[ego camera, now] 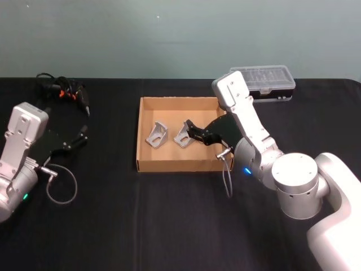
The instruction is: Use one hand to pick up the angle iron from the table and place it into the box.
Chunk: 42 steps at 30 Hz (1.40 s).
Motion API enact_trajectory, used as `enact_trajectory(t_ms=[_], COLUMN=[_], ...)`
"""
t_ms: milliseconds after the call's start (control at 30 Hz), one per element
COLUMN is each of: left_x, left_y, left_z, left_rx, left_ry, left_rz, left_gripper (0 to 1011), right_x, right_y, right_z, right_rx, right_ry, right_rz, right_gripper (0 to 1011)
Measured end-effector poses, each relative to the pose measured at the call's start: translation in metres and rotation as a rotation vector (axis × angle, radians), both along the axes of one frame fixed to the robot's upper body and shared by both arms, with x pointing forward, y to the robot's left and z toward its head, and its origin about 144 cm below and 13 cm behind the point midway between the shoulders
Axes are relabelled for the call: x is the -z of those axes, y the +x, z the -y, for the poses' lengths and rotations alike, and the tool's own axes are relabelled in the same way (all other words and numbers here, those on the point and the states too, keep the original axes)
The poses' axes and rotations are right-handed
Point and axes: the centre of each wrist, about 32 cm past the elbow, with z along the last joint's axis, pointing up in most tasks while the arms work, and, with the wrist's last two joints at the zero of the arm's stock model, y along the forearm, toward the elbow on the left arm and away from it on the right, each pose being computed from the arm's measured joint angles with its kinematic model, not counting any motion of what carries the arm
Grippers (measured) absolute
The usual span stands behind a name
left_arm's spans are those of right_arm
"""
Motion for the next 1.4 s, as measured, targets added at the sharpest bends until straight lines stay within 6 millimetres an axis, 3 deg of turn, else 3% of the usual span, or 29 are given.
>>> enact_trajectory(t_ms=[1400], left_x=[0.0], left_y=[0.0], left_z=[0.0], left_rx=[0.0], left_ry=[0.0], left_rz=[0.0], left_gripper=[1011], right_x=[-0.0003], right_y=[-0.0001], right_z=[0.0001], right_rx=[0.0], right_ry=[0.002], right_rz=[0.001], right_gripper=[1004])
